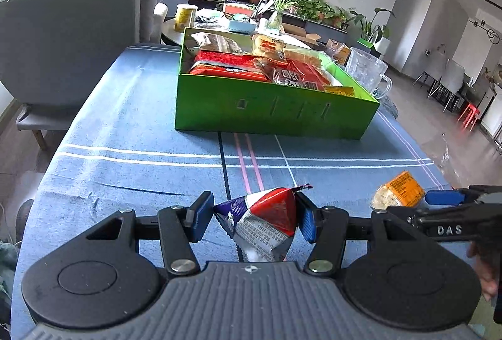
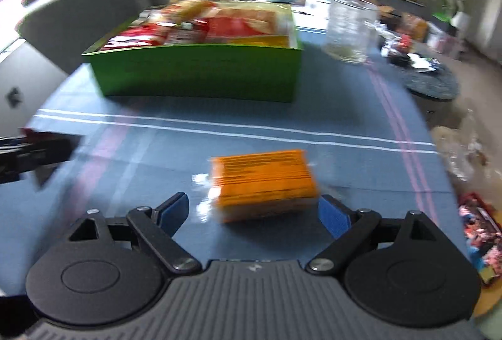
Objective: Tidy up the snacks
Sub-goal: 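Grasp the red-white packet with the left tool while the right tool reaches the orange bread, then grasp the orange-wrapped bread with the right tool and lift it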
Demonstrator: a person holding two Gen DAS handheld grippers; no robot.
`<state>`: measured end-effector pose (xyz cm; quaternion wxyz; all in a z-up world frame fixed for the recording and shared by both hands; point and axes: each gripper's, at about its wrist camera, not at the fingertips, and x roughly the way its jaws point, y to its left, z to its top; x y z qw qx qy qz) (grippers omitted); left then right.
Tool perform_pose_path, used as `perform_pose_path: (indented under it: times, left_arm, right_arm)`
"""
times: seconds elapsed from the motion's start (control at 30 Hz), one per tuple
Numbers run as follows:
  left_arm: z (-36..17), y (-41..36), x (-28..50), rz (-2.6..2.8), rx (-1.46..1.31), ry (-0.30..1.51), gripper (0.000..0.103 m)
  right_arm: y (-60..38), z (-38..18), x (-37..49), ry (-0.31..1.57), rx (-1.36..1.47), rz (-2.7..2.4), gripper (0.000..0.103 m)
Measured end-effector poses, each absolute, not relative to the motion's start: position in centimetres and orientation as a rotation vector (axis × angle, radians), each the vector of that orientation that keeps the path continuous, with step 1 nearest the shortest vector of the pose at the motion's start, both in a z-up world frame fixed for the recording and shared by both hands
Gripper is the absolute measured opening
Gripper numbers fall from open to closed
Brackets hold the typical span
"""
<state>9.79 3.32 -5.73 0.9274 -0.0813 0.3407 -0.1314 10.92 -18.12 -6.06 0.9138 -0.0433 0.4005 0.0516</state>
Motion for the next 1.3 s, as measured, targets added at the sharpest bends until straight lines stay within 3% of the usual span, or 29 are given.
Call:
perform_pose_path:
  times: [0.87, 1.3]
  left_arm:
    - [-5.9, 3.0, 10.1, -0.266, -0.16, 0.712, 0.052]
    - [-6.1, 4.2, 10.1, -0.247, -0.184, 0.711, 0.052]
  right_arm:
    - [-18.5, -5.4, 16.7, 0.883, 0.273, 0.149, 0.081]
    - [-14.5, -6.7, 15.7, 0.871, 0.02, 0.162, 0.08]
